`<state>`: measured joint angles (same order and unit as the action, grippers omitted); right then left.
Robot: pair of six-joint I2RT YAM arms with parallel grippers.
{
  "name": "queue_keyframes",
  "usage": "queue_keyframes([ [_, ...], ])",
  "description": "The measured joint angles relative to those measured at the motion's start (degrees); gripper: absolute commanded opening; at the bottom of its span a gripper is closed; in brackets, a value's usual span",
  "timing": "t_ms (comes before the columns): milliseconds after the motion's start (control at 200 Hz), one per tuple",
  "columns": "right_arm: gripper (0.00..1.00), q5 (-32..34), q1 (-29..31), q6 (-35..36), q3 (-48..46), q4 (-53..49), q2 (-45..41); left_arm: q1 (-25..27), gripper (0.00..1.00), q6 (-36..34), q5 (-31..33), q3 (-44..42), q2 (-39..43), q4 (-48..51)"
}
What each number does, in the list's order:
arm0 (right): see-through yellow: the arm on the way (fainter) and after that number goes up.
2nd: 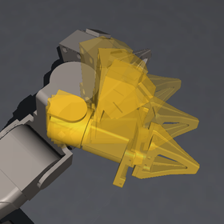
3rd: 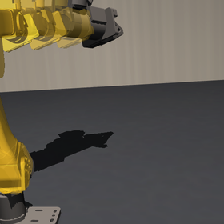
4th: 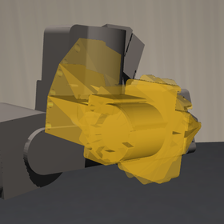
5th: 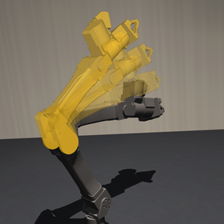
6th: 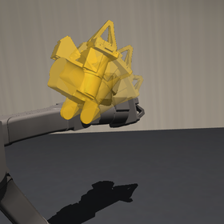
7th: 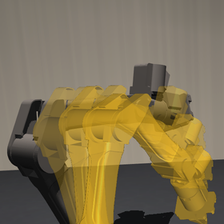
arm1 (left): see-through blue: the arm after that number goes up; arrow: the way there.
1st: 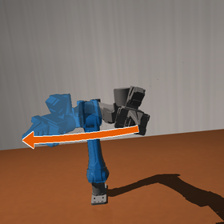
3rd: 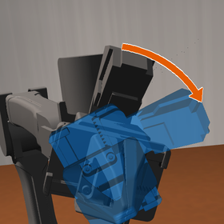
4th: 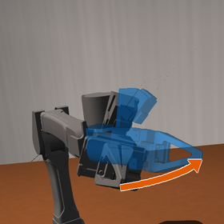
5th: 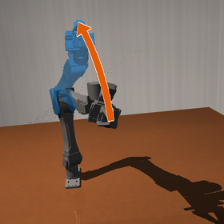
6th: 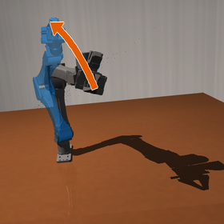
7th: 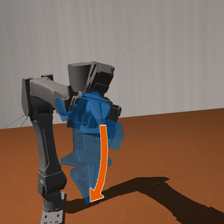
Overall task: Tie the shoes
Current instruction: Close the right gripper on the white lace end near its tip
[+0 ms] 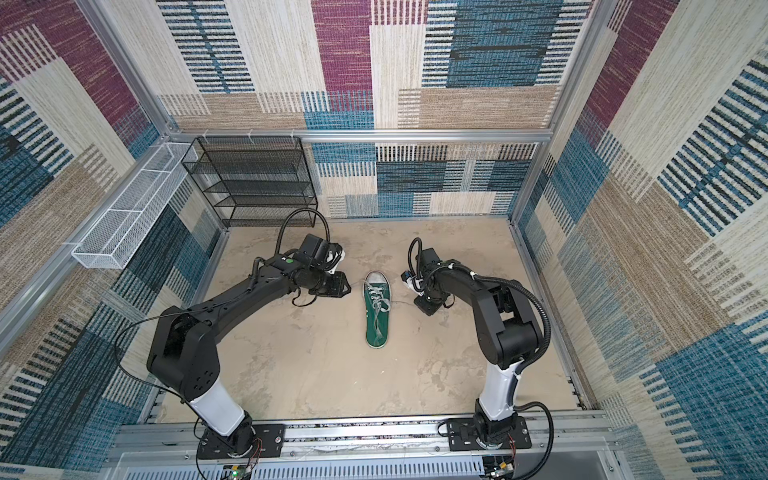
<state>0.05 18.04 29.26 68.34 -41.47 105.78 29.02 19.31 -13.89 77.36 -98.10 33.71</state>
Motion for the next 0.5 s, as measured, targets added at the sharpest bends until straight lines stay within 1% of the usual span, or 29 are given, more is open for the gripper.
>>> queue_keyframes([
  [120,0.17,0.26,0.48,-1.14,-0.57,0.33,0.07,-0.02,0.36,0.00,0.02,0.00,0.00,0.02],
  [255,0.03,1.03,1.38,-2.86,-1.09,0.63,-0.09,-0.11,0.36,-0.02,0.02,-0.02,0.15,0.02],
  [285,0.01,1.09,1.55,-3.41,-0.98,0.46,-0.09,-0.11,0.36,-0.02,0.02,-0.07,0.17,0.02],
  [381,0.00,1.07,1.77,-5.97,-0.70,0.28,-0.37,-0.11,0.36,-0.02,0.02,-0.11,0.28,0.02],
  [501,0.00,-2.99,1.57,-11.65,-1.86,2.32,-3.56,-0.11,0.36,0.00,-0.02,-0.11,0.33,0.04],
])
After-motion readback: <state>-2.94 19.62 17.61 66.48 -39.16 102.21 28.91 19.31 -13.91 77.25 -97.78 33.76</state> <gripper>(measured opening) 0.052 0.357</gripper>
